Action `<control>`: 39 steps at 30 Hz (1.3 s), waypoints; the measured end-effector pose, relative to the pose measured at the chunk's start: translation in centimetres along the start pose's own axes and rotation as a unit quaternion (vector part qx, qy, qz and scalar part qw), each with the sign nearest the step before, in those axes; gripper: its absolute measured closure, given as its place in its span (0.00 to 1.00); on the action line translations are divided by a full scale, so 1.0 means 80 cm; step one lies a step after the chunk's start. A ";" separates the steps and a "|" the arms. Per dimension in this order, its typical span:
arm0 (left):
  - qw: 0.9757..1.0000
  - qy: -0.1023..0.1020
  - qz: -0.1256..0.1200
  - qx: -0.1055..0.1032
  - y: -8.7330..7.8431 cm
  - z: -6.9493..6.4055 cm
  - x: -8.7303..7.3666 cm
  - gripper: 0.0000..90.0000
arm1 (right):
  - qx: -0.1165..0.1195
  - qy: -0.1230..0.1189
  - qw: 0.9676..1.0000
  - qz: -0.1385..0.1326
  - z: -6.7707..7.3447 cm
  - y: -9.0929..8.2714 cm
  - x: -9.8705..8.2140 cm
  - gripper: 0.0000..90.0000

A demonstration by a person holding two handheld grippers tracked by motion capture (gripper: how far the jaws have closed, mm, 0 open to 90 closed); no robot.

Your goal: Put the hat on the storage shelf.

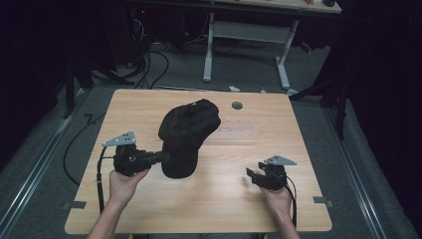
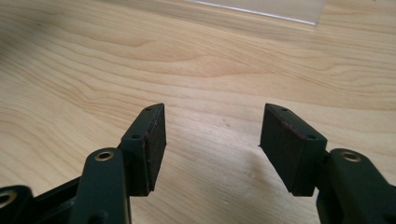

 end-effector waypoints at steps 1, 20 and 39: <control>1.000 0.001 -0.001 0.002 0.000 0.001 0.001 0.96 | -0.006 0.000 1.000 0.001 -0.002 0.001 -0.001 0.45; 0.999 -0.002 -0.020 0.039 -0.003 0.023 0.024 0.96 | -0.052 -0.021 0.998 0.012 -0.009 0.013 -0.011 0.44; 0.995 0.007 -0.052 0.089 -0.003 0.061 0.075 0.96 | -0.056 -0.017 0.998 0.013 -0.009 0.013 -0.011 0.43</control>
Point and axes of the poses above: each handheld gripper's, and its own axes: y roughly forward along the jaws, x roughly out of its top, z roughly to its left, the point moved 10 cm from there along y, roughly forward along the jaws, and after that the axes turned 4 degrees about y, right-handed, at the moved point
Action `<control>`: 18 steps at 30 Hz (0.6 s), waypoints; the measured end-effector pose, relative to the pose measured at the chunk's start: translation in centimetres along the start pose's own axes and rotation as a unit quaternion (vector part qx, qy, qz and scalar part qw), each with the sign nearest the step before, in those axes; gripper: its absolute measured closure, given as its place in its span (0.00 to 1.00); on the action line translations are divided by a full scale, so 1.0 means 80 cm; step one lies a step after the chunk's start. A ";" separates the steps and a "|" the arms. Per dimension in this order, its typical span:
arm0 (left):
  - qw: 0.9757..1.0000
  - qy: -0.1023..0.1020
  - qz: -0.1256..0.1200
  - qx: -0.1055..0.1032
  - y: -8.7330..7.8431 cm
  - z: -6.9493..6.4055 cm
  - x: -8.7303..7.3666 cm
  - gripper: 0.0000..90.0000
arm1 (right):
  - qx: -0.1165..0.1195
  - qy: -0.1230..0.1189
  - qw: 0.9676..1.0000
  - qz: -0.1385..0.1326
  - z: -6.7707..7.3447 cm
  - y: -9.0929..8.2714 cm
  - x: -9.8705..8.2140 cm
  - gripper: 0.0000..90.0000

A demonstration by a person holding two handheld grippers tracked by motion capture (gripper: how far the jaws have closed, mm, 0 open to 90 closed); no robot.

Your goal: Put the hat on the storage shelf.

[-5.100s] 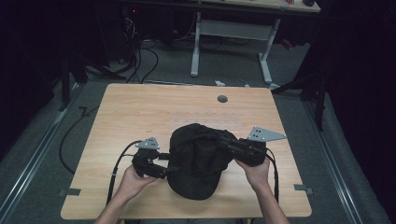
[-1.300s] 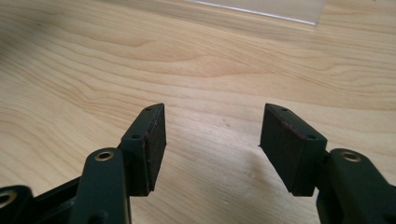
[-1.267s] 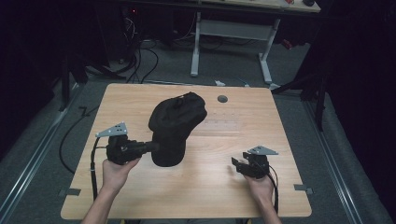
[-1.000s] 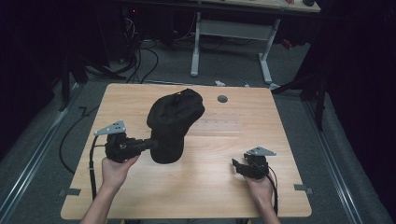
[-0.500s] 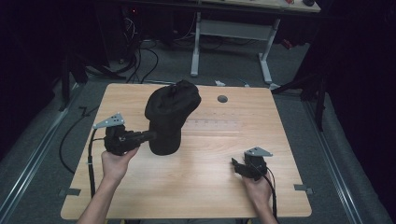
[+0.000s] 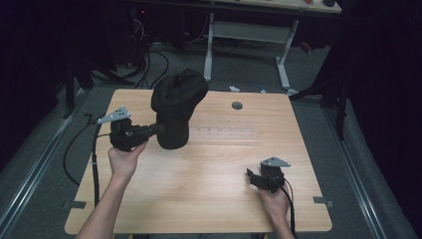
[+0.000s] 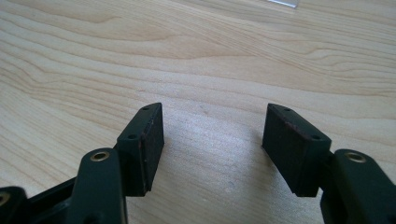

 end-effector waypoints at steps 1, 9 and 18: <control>1.000 0.000 0.000 0.000 0.000 0.000 0.000 0.96 | 0.000 0.000 1.000 0.000 0.000 0.000 0.000 0.43; 1.000 0.002 -0.005 0.013 0.013 0.016 0.010 0.96 | -0.001 -0.001 1.000 0.000 0.000 0.000 0.000 0.43; 0.999 0.012 -0.005 0.029 0.033 0.029 0.017 0.96 | 0.000 0.000 1.000 0.001 0.001 0.000 0.000 0.42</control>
Point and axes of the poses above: each handheld gripper's, and its own axes: y roughly forward along the jaws, x roughly out of its top, z roughly to its left, the point moved 10 cm from there along y, roughly forward along the jaws, and after that the axes turned 4 degrees about y, right-handed, at the moved point
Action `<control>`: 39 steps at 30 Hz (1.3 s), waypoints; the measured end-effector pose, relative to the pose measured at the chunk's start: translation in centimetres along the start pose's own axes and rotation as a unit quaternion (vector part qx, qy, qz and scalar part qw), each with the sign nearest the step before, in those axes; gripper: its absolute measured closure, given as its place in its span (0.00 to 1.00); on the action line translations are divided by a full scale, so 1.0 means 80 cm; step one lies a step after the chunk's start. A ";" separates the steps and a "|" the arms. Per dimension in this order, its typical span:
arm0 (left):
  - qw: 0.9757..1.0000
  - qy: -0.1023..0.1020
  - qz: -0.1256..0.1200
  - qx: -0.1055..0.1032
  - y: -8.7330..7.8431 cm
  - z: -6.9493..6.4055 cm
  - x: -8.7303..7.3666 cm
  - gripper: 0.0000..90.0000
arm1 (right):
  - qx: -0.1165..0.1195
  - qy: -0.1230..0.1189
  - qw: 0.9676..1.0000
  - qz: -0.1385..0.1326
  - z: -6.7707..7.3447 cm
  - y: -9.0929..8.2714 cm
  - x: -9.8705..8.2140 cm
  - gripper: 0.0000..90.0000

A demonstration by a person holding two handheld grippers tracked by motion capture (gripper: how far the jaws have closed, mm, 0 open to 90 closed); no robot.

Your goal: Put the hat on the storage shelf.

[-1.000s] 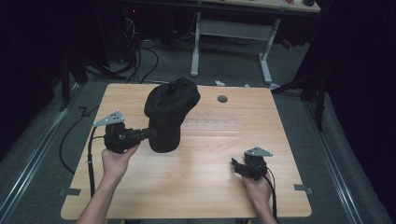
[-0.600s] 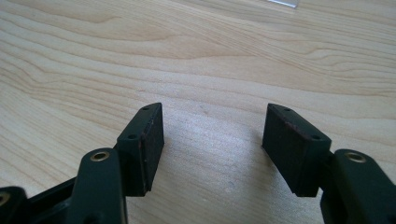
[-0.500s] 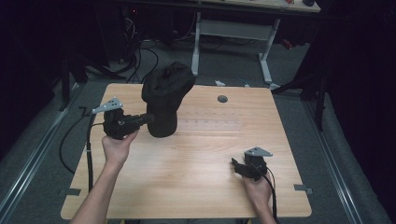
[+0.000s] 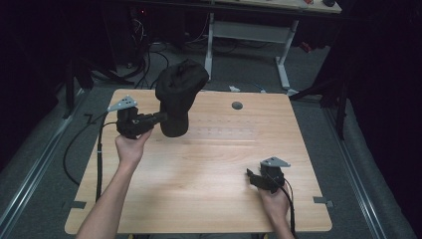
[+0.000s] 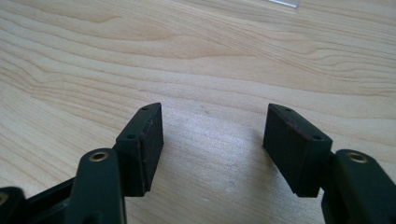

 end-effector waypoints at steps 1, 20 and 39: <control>1.000 -0.001 -0.003 0.000 0.002 0.001 0.001 0.96 | 0.000 0.000 1.000 0.000 0.000 0.000 0.000 0.42; 1.000 0.004 0.013 0.022 0.039 0.020 -0.015 0.96 | 0.001 -0.001 1.000 0.001 0.001 0.000 0.000 0.41; 0.999 -0.012 0.020 0.029 0.054 0.033 -0.038 0.96 | 0.002 -0.002 1.000 0.000 0.001 0.000 0.000 0.41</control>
Point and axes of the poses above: each handheld gripper's, and its own axes: y roughly forward along the jaws, x roughly out of its top, z roughly to its left, the point moved 10 cm from there along y, roughly forward along the jaws, and after that the axes turned 4 degrees about y, right-handed, at the moved point
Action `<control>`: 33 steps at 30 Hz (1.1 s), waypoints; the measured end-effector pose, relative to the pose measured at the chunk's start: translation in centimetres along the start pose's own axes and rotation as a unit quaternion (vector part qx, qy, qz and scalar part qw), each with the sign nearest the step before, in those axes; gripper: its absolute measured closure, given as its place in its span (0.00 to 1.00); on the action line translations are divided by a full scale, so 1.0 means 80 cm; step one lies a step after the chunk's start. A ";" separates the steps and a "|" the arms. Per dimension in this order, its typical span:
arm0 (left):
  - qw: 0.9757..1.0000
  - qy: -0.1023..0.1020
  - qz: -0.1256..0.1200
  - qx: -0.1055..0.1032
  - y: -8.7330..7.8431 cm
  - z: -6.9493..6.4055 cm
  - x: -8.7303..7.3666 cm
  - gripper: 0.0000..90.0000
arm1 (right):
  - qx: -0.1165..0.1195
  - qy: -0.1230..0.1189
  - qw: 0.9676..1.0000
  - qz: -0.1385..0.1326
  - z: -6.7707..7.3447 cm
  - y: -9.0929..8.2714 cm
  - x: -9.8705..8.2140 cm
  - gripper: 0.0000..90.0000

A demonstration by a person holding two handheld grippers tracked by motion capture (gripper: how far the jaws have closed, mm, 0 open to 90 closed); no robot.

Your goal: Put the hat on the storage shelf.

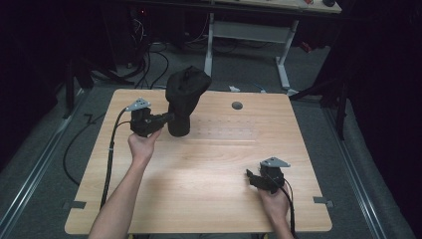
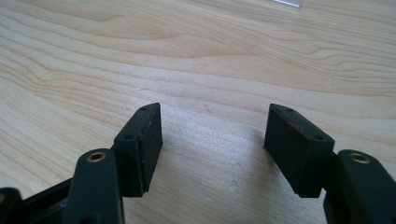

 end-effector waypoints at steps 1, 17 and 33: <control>1.000 -0.003 0.001 -0.001 0.000 0.001 -0.002 0.96 | 0.000 0.000 1.000 0.000 0.000 0.000 0.000 0.41; 0.999 -0.037 0.017 0.004 -0.006 0.011 -0.022 0.92 | 0.000 -0.001 1.000 0.000 0.000 0.000 0.000 0.41; 0.999 -0.031 0.034 0.027 -0.014 0.010 -0.023 0.64 | 0.000 -0.001 1.000 0.000 0.000 0.000 0.000 0.41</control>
Point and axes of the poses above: each handheld gripper's, and its own axes: y roughly forward along the jaws, x roughly out of its top, z roughly to its left, the point moved 10 cm from there along y, roughly forward along the jaws, and after that the axes turned 4 degrees about y, right-handed, at the moved point
